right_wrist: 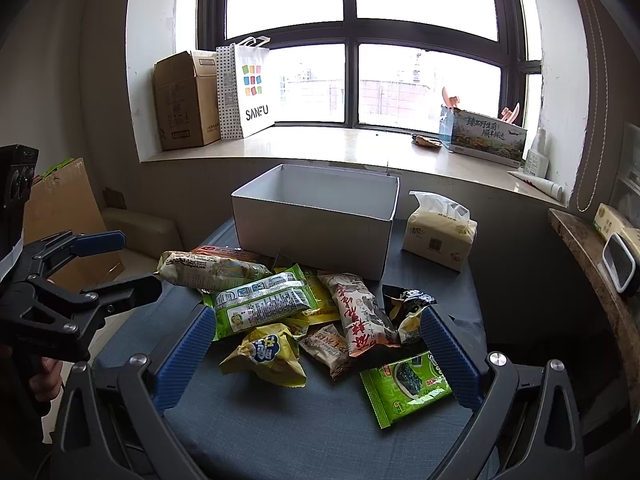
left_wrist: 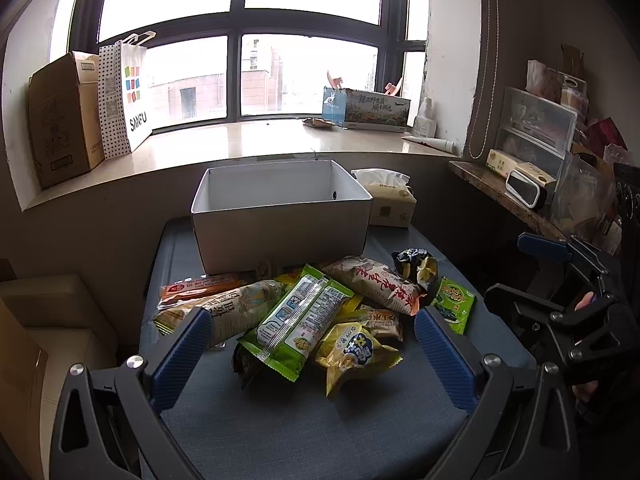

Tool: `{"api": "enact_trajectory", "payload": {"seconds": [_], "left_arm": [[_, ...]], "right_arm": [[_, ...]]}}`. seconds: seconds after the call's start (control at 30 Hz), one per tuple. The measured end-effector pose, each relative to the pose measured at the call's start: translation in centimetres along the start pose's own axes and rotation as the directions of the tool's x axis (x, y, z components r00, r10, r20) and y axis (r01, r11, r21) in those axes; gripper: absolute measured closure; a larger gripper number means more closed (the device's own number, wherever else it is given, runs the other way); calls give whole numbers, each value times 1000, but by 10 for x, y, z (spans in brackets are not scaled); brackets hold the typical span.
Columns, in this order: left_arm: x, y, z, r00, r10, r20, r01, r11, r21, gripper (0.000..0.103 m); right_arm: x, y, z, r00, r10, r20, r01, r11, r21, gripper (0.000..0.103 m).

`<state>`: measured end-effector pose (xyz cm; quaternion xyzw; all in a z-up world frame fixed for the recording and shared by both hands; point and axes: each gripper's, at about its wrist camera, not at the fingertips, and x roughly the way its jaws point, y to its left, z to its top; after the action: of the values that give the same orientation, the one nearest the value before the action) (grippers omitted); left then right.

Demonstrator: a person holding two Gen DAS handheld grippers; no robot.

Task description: Organize snacks

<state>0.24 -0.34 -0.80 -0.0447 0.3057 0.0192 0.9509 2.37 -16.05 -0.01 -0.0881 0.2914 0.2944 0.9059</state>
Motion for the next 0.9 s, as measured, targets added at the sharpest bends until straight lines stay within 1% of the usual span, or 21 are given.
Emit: {"api": "enact_trajectory", "payload": {"seconds": [0.9], "left_arm": [[1, 1, -1, 1000, 1, -9, -1, 1000, 4, 0]], "right_arm": [[0, -1, -1, 1000, -1, -4, 1, 1000, 4, 0]]}}
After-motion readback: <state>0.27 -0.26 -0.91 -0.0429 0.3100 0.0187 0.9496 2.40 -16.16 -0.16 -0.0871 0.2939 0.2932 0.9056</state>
